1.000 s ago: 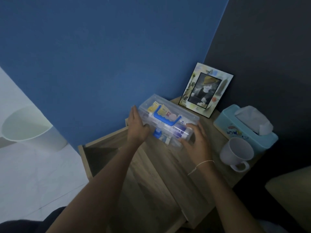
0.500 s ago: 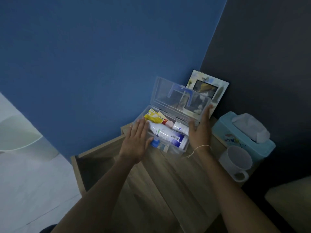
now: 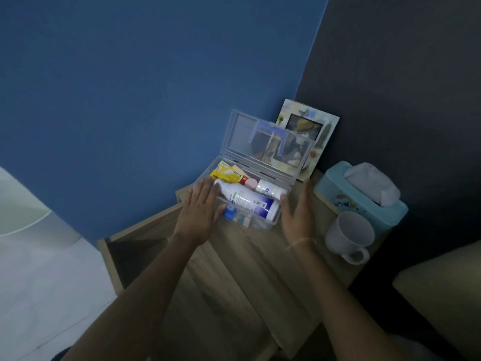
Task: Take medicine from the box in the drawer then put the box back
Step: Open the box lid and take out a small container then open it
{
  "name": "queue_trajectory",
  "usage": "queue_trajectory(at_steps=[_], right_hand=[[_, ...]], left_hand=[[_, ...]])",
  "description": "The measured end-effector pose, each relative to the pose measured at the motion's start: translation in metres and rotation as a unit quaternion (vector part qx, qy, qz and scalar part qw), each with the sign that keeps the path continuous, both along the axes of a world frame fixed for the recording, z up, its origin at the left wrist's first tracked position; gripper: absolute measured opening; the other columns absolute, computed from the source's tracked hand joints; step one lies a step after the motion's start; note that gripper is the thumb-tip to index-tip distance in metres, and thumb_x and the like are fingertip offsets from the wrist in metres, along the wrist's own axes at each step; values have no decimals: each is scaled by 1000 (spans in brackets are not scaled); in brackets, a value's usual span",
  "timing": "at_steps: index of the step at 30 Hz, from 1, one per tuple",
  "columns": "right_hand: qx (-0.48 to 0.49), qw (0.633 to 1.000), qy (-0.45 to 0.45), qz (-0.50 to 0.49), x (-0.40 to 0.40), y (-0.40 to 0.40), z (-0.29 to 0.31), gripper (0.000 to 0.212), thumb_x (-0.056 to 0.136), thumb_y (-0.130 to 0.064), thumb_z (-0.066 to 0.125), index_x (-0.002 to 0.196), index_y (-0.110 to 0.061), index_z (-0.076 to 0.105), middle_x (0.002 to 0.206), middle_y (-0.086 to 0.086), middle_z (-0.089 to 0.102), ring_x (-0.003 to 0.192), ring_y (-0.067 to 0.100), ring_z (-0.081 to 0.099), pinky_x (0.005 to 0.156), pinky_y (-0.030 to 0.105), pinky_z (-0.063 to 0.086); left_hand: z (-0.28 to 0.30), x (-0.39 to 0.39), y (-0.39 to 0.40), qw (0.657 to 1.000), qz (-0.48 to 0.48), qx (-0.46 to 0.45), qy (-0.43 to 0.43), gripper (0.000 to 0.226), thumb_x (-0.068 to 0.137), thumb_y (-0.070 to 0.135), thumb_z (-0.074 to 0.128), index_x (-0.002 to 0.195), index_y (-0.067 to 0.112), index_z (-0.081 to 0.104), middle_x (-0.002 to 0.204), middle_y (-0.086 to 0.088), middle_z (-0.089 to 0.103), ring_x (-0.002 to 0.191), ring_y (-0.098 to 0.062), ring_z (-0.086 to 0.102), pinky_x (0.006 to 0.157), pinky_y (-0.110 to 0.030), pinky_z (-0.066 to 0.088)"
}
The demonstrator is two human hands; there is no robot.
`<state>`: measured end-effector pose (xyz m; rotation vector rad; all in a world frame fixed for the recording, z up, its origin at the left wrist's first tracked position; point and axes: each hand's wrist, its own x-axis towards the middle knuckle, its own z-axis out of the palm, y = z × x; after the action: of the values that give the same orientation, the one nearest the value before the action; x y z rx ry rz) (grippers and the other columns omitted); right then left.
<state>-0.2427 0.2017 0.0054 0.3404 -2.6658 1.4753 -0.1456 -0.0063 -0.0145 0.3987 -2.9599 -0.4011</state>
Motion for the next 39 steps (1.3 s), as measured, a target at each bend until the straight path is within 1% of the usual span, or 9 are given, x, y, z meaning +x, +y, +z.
queue_trajectory(at_steps=[4, 6, 9, 15, 18, 22, 28, 32, 39], right_hand=[[132, 991, -33, -16, 65, 29, -52, 58, 100, -32, 37, 150, -15, 12, 159, 9, 17, 146, 23, 17, 118, 41, 22], [254, 967, 5, 31, 77, 34, -73, 56, 100, -32, 32, 149, -12, 14, 160, 9, 17, 147, 22, 13, 121, 43, 13], [332, 939, 46, 74, 75, 29, -79, 56, 100, -39, 26, 150, -15, 16, 160, 6, 17, 148, 20, 11, 121, 40, 6], [346, 934, 61, 57, 74, 30, -82, 55, 98, -42, 34, 147, -17, 30, 155, 5, 31, 145, 20, 23, 120, 40, 15], [343, 936, 55, 54, 73, 30, -84, 55, 97, -43, 35, 146, -18, 32, 155, 4, 32, 145, 19, 24, 119, 41, 18], [346, 936, 45, 53, 73, 30, -84, 57, 96, -48, 31, 146, -19, 29, 155, 4, 31, 145, 19, 23, 119, 42, 20], [353, 934, 32, 49, 74, 29, -81, 61, 95, -50, 26, 148, -20, 25, 157, 4, 28, 145, 18, 20, 119, 41, 19], [356, 932, 30, 52, 75, 29, -79, 60, 96, -49, 27, 148, -19, 24, 157, 4, 28, 145, 18, 20, 119, 41, 19], [348, 935, 37, 52, 76, 30, -78, 59, 96, -48, 29, 147, -18, 27, 157, 5, 28, 146, 18, 20, 119, 41, 18]], left_hand=[[10, 11, 16, 996, 5, 27, 83, 49, 97, 24, 44, 143, 13, 34, 155, -15, 29, 147, -31, 18, 119, -53, 17], [16, 12, 26, 992, -10, 42, 117, 43, 96, 24, 46, 138, 15, 43, 149, -12, 40, 142, -28, 29, 117, -51, 25], [27, 2, 34, 990, -30, 56, 126, 40, 95, 23, 49, 134, 14, 48, 140, -10, 52, 130, -27, 44, 110, -46, 34], [56, -47, 36, 986, -70, 104, 113, 30, 91, 10, 53, 120, 9, 61, 120, -15, 62, 112, -32, 55, 95, -38, 44], [67, -77, 36, 986, -61, 141, 57, 23, 87, 6, 55, 108, 7, 66, 114, -18, 64, 107, -33, 58, 87, -33, 44], [68, -108, 35, 985, -40, 152, -75, 28, 87, 10, 58, 114, 7, 64, 120, -16, 64, 110, -31, 59, 90, -33, 46], [60, -141, 31, 982, -18, 81, -171, 44, 81, 19, 67, 121, 3, 60, 130, -18, 59, 121, -32, 55, 96, -34, 44], [53, -148, 31, 977, -9, 76, -197, 45, 78, 29, 69, 114, 2, 64, 123, -18, 63, 112, -33, 59, 89, -34, 47], [44, -144, 35, 981, 48, 104, -155, 48, 76, 30, 72, 115, 5, 59, 122, -15, 62, 114, -33, 57, 95, -42, 48]])
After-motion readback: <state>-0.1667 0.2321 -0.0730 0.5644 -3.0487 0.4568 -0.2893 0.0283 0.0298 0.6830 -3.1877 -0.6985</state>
